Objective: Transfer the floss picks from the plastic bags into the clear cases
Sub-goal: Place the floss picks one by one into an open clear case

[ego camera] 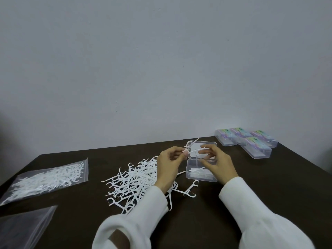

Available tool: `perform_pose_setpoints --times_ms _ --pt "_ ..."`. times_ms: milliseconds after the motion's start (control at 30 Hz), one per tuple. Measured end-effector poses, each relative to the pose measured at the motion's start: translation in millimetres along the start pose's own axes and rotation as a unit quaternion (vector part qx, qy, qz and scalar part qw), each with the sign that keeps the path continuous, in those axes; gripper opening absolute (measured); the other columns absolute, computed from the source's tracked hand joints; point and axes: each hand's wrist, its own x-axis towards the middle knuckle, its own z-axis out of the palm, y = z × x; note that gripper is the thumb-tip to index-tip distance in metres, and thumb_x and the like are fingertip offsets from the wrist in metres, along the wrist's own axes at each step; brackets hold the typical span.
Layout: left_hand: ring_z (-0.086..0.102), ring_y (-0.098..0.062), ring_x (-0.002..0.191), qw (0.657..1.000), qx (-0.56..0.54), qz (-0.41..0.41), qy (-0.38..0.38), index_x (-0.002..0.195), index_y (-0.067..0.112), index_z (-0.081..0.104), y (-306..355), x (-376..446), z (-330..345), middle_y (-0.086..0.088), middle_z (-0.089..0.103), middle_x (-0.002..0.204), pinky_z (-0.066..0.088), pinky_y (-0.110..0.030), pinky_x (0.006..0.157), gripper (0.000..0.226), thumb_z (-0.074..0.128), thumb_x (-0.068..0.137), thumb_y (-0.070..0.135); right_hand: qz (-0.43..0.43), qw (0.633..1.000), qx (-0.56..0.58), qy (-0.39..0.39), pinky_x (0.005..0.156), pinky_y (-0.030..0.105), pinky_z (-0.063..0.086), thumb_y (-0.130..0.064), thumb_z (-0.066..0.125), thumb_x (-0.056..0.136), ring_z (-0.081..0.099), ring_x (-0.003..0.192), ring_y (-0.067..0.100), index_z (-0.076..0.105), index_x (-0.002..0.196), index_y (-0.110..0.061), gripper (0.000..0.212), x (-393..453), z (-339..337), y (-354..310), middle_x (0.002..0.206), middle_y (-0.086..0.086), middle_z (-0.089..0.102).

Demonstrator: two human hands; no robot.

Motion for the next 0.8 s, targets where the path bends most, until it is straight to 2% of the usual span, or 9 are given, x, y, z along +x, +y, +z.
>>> perform_pose_setpoints --times_ms 67,133,200,333,433,500,600,733,800 --pt "0.067 -0.004 0.075 1.000 -0.005 -0.003 -0.006 0.085 0.021 0.072 -1.2 0.1 0.8 0.006 0.072 0.078 0.050 -0.013 0.067 0.003 0.071 0.082 0.022 -0.007 0.999 -0.003 -0.041 0.078 0.010 0.046 -0.011 0.069 0.081 0.059 0.085 0.002 0.055 0.105 -0.025 0.031 -1.9 1.8 -2.4 0.093 -0.010 0.062" --pt "0.068 -0.010 0.078 1.000 -0.014 -0.009 -0.006 0.086 0.018 0.074 -3.4 0.6 1.3 0.003 0.073 0.080 0.053 -0.018 0.071 0.005 0.072 0.082 0.021 -0.017 0.998 -0.028 -0.057 0.082 0.017 0.050 -0.011 0.069 0.081 0.061 0.082 0.001 0.060 0.097 -0.024 0.022 -1.9 4.9 0.2 0.088 -0.008 0.064" --pt "0.069 -0.014 0.080 1.000 -0.027 -0.014 -0.008 0.085 0.019 0.074 -4.8 0.8 1.5 0.001 0.074 0.081 0.055 -0.022 0.075 0.005 0.073 0.081 0.021 -0.021 0.998 -0.029 -0.057 0.082 0.018 0.050 -0.013 0.069 0.081 0.062 0.082 0.003 0.063 0.090 -0.024 0.015 -2.1 5.8 0.8 0.085 -0.010 0.065" --pt "0.070 -0.016 0.080 0.999 -0.033 -0.017 -0.011 0.086 0.018 0.074 -5.1 1.5 1.8 0.000 0.074 0.080 0.056 -0.027 0.078 0.005 0.073 0.081 0.018 -0.031 0.998 0.000 -0.054 0.073 0.005 0.040 -0.019 0.069 0.082 0.058 0.086 0.001 0.063 0.095 -0.023 0.015 -1.9 2.6 -2.8 0.091 -0.014 0.062" --pt "0.070 -0.019 0.082 0.999 -0.042 -0.021 -0.020 0.087 0.016 0.074 -6.1 1.6 2.2 -0.001 0.074 0.082 0.056 -0.030 0.080 0.006 0.073 0.081 0.018 -0.017 0.995 0.033 -0.097 0.066 0.000 0.042 -0.017 0.070 0.081 0.060 0.087 0.000 0.061 0.098 -0.021 0.020 -3.1 4.9 -6.5 0.091 -0.011 0.064" --pt "0.071 -0.019 0.082 0.998 -0.051 -0.029 -0.024 0.088 0.013 0.074 -5.8 1.6 2.6 -0.003 0.074 0.083 0.056 -0.028 0.078 0.008 0.072 0.081 0.017 -0.019 0.995 0.027 -0.095 0.066 -0.002 0.042 -0.015 0.069 0.081 0.060 0.084 0.002 0.061 0.096 -0.019 0.017 -4.1 7.9 -6.0 0.088 -0.010 0.063" --pt "0.070 -0.015 0.076 0.996 -0.068 -0.041 -0.039 0.088 0.011 0.073 -2.7 1.3 4.0 -0.006 0.074 0.082 0.051 -0.019 0.065 0.008 0.072 0.081 0.014 -0.004 0.997 0.016 -0.069 0.069 0.003 0.041 -0.017 0.068 0.082 0.057 0.082 0.004 0.062 0.094 -0.016 0.013 -3.6 9.3 -4.5 0.086 -0.009 0.060" --pt "0.071 -0.020 0.081 0.997 -0.058 -0.031 -0.044 0.088 0.014 0.073 -4.1 1.9 4.3 -0.006 0.074 0.083 0.052 -0.018 0.067 0.008 0.072 0.081 0.016 0.011 0.998 0.027 -0.054 0.087 0.021 0.044 -0.019 0.064 0.085 0.058 0.089 0.008 0.060 0.097 -0.014 0.014 -2.4 8.0 -3.1 0.093 -0.003 0.063" --pt "0.070 -0.022 0.081 0.997 -0.056 -0.030 -0.035 0.088 0.013 0.073 -5.0 2.4 2.4 -0.007 0.074 0.083 0.054 -0.021 0.070 0.008 0.072 0.081 0.017 0.004 0.998 0.045 -0.044 0.085 0.017 0.045 -0.016 0.063 0.086 0.061 0.088 0.008 0.059 0.096 -0.013 0.011 -1.2 6.8 -3.0 0.092 0.002 0.066"
